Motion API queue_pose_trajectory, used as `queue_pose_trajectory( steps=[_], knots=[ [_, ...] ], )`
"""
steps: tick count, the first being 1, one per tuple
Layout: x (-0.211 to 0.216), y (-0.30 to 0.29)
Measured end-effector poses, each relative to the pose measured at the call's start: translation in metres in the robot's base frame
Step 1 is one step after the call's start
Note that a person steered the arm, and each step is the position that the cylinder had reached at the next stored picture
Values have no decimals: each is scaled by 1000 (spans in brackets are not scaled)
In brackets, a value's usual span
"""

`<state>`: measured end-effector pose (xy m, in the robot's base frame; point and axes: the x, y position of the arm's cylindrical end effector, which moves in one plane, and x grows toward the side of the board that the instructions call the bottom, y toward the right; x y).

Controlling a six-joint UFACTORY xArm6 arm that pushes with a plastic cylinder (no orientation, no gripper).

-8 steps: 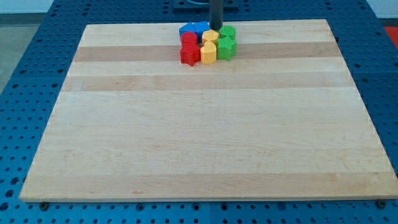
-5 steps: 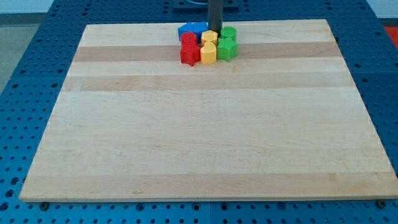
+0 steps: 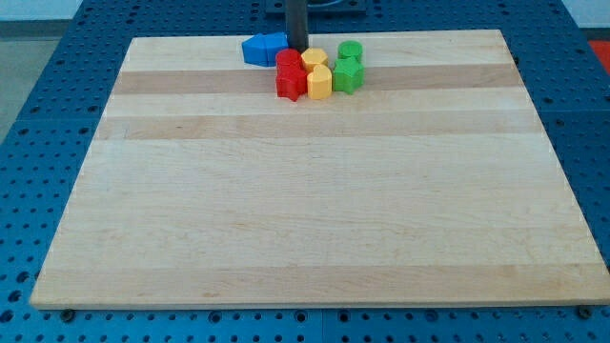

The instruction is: Move blue cube and blue triangle towards top left

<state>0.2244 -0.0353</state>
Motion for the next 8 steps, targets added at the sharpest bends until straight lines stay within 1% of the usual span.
queue_pose_trajectory(
  steps=[2, 8],
  knots=[
    [-4, -30],
    [-10, -168]
  ],
)
